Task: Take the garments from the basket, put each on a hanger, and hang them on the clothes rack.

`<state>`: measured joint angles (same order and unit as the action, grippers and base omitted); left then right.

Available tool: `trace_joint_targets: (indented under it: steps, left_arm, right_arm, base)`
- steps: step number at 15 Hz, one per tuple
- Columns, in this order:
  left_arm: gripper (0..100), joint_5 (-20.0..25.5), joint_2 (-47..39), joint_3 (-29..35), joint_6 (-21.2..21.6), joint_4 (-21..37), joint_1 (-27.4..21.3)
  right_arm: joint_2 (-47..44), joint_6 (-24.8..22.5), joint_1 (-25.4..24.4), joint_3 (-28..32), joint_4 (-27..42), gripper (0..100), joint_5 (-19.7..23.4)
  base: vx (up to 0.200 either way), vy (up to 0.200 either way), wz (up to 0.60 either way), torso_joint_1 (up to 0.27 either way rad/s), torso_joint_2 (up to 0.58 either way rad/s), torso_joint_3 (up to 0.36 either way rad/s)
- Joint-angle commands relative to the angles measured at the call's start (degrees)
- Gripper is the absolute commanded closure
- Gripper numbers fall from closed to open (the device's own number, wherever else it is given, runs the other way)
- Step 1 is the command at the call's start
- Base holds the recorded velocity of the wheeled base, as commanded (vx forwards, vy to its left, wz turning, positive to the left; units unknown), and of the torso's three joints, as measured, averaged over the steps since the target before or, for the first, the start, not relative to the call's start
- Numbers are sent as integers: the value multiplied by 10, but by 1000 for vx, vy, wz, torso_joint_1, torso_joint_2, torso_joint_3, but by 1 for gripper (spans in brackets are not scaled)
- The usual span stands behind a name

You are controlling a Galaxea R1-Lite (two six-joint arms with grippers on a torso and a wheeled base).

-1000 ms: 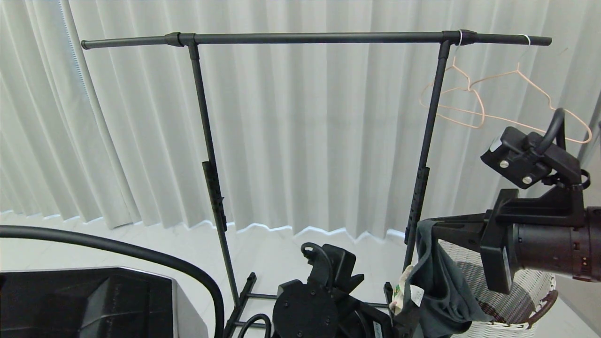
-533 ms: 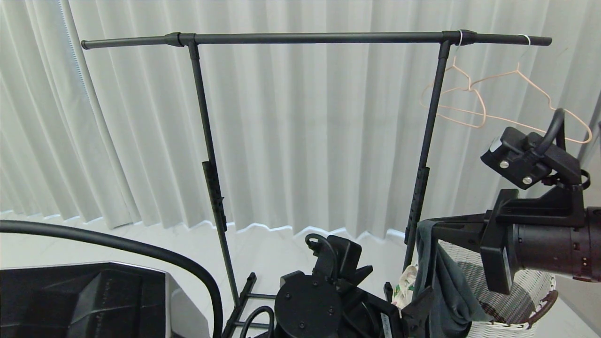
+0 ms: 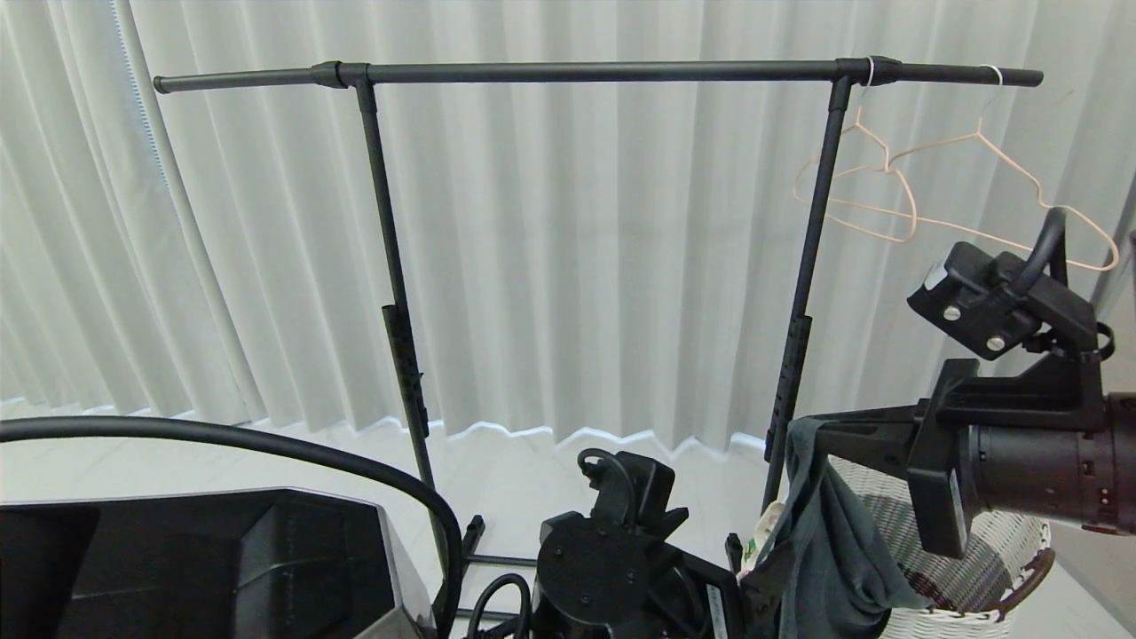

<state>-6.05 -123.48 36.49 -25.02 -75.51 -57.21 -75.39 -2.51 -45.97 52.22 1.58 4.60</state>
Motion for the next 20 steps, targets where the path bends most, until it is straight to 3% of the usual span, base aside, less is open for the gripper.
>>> trace_joint_targets:
  steps: [1, 9, 17, 20]
  left_arm:
    - [0, -3, -11, -7, -1, 0, 2]
    - [0, -24, -26, -91, -20, -36, -1]
    - [0, -25, -60, -95, 20, -36, -25]
    - [0, -43, -78, -91, 59, -37, -28]
  right_arm:
    - [-1, 0, 0, 1, 0, 100, 0]
    - [1, -3, -1, -3, 0, 100, 0]
    - [1, -2, -12, -2, 0, 100, 2]
    - [-1, -2, -13, -2, 0, 100, 2]
  base:
    - [0, 0, 0, 0, 0, 0]
    - [0, 0, 0, 0, 0, 0]
    - [0, 0, 0, 0, 0, 0]
    - [0, 0, 0, 0, 0, 0]
